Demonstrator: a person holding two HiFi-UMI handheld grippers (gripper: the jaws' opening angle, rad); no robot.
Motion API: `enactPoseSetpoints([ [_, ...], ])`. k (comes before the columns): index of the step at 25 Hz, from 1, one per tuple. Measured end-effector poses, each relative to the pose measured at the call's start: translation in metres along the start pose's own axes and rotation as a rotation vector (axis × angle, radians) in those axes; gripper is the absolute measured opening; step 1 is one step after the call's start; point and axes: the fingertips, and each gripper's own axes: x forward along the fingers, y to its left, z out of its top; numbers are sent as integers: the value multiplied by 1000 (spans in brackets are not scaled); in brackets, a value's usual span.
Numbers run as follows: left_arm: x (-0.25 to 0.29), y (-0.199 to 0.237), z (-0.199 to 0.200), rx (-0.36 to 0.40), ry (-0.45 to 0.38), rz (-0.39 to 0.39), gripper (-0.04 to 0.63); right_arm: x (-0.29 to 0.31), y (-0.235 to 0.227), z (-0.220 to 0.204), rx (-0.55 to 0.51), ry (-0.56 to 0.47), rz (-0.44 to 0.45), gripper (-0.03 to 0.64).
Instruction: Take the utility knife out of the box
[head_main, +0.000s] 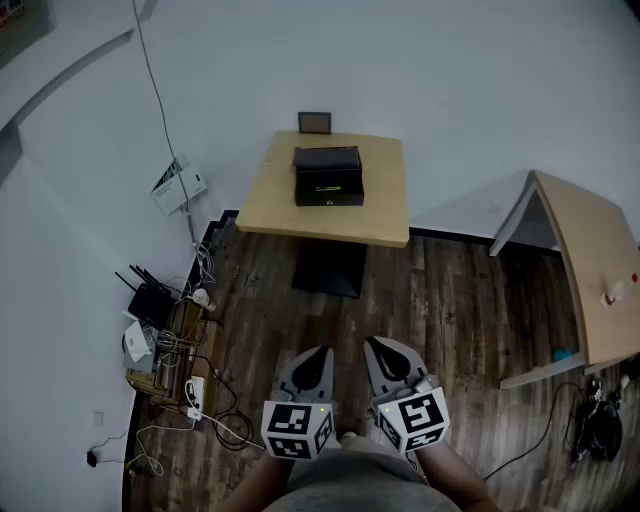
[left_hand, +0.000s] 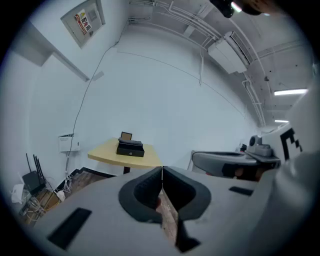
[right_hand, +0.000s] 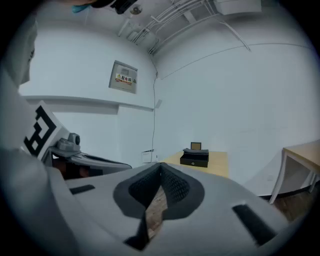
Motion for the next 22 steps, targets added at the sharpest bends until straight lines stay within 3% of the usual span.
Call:
enactPoseSetpoints([
  [9,-46,-9,-9,-71,-18,30,5,-42,21,1,19,-40,5,0],
  [22,-55,-7,-10,-104,-28,60,5,-48,33,13,32,-58,95,0],
])
